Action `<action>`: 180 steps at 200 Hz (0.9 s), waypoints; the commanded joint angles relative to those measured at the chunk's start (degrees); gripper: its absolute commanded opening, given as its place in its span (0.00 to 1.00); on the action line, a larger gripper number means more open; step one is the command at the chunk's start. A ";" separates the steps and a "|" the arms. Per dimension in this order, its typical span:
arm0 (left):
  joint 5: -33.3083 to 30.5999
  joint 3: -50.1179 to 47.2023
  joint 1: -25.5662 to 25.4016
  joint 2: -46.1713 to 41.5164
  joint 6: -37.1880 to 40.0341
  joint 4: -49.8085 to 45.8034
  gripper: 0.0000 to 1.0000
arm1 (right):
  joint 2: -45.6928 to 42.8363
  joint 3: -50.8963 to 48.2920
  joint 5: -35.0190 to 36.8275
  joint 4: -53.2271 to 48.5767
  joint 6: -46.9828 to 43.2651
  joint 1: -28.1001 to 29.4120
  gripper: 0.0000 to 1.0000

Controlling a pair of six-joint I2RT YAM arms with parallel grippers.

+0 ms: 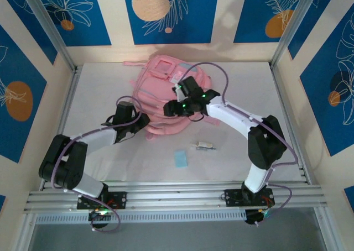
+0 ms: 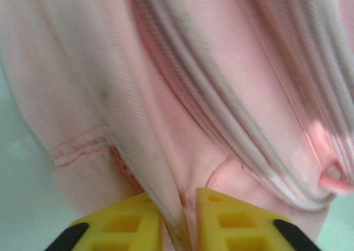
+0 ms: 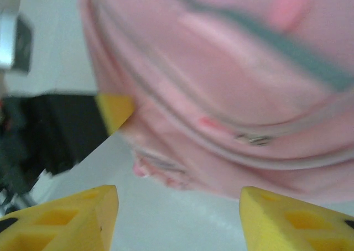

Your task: Pack the student bag

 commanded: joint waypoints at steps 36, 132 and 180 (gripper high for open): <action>0.55 8.12 -3.85 -8.30 23.84 -13.97 0.44 | 0.29 -0.47 -5.34 5.13 7.22 -11.93 0.51; 4.07 18.06 -8.13 1.89 39.18 -13.60 0.50 | 12.17 5.14 -14.26 13.03 15.70 -11.91 0.21; 3.67 23.06 -9.85 8.23 44.50 -17.48 0.52 | 12.35 7.23 -15.01 11.73 15.64 -11.73 0.00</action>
